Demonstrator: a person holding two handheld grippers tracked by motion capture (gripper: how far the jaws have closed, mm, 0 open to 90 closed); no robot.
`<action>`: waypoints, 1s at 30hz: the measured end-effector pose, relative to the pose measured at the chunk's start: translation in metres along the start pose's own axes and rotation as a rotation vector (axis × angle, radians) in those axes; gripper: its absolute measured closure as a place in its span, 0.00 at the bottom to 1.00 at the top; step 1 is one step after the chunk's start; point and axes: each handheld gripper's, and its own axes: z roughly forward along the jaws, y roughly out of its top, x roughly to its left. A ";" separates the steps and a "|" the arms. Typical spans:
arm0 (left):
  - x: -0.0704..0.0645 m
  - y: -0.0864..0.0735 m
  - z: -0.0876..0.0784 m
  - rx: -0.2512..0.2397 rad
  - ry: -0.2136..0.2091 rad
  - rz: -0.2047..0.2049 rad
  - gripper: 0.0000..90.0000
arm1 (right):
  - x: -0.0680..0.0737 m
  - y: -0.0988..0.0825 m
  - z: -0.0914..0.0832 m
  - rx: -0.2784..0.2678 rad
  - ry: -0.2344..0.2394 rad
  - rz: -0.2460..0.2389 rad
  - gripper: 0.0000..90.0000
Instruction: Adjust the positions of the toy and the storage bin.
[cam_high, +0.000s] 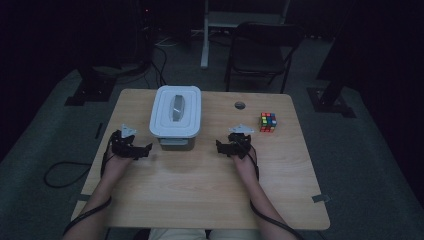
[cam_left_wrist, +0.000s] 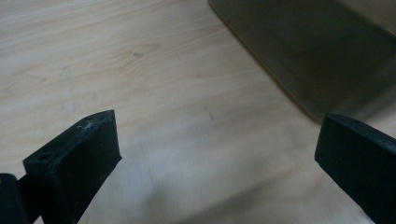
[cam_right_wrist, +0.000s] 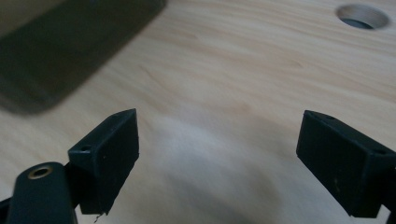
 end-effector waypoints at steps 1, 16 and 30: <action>0.002 0.000 0.004 0.001 -0.001 -0.015 0.01 | 0.001 0.003 0.004 0.007 0.003 -0.005 0.14; 0.030 0.025 0.041 0.048 0.053 -0.051 0.01 | 0.007 0.033 0.050 -0.012 -0.018 0.043 0.18; 0.044 0.056 0.050 0.061 0.083 -0.051 0.01 | 0.007 0.067 0.085 0.015 -0.019 0.067 0.17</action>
